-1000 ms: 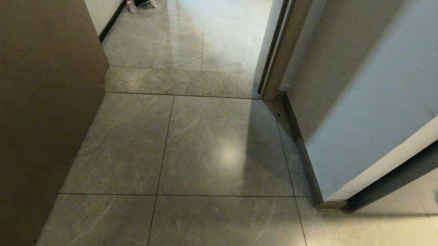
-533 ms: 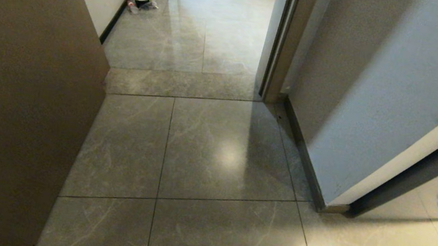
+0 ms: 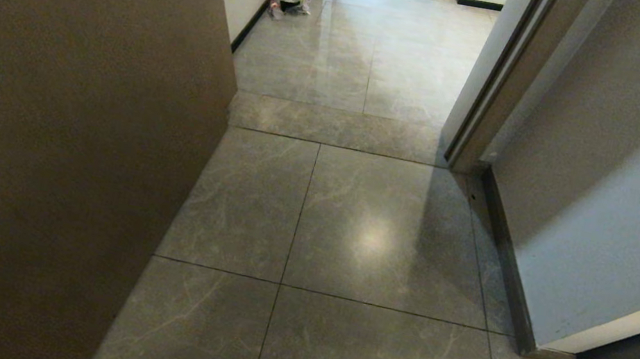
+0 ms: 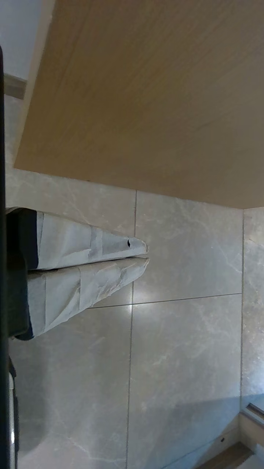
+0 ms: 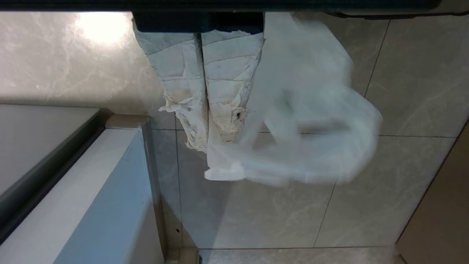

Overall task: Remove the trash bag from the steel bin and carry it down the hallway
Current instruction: Put the trash bag at the door

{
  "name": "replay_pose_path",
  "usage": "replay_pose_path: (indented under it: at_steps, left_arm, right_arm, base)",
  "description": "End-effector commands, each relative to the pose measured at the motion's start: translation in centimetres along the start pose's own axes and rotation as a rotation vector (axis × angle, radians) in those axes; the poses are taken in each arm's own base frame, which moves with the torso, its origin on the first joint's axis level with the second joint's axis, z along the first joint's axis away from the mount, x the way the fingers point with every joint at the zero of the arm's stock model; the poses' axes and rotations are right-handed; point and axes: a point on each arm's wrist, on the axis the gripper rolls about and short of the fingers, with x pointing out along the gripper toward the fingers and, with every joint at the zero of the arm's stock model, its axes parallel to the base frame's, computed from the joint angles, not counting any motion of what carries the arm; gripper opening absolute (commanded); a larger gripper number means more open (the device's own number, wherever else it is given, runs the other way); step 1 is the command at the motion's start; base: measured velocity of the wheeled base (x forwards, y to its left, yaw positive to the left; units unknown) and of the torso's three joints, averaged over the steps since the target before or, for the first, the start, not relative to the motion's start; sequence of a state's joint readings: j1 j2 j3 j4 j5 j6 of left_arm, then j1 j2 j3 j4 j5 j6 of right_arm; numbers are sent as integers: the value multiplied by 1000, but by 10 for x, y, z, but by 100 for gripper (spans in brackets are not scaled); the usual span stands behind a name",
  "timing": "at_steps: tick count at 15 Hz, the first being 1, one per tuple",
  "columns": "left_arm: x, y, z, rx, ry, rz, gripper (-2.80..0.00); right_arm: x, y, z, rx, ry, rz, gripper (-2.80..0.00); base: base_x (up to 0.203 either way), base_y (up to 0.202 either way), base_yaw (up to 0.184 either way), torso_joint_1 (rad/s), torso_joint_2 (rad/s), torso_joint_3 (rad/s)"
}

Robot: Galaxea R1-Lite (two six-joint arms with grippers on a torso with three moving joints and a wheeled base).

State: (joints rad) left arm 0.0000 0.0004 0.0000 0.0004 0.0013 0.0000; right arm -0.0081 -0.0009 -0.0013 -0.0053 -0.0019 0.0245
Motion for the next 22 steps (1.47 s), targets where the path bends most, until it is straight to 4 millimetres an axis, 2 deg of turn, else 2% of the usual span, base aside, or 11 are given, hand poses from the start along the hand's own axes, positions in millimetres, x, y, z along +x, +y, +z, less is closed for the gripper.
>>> replay_pose_path:
  at_steps: [1, 7, 22]
  left_arm:
    - [0, 0, 0, 0, -1, -1, -280]
    - [0, 0, 0, 5, -1, 0, -280]
    - [0, 0, 0, 5, -1, 0, -280]
  right_arm:
    - [0, 0, 0, 0, 1, 0, -280]
    - [0, 0, 0, 0, 0, 1, -280]
    - [0, 0, 0, -1, 0, 1, -280]
  base:
    - [0, 0, 0, 0, 0, 0]
    - [22, 0, -1, 0, 0, 1]
    - [184, 0, -3, 3, 2, 1]
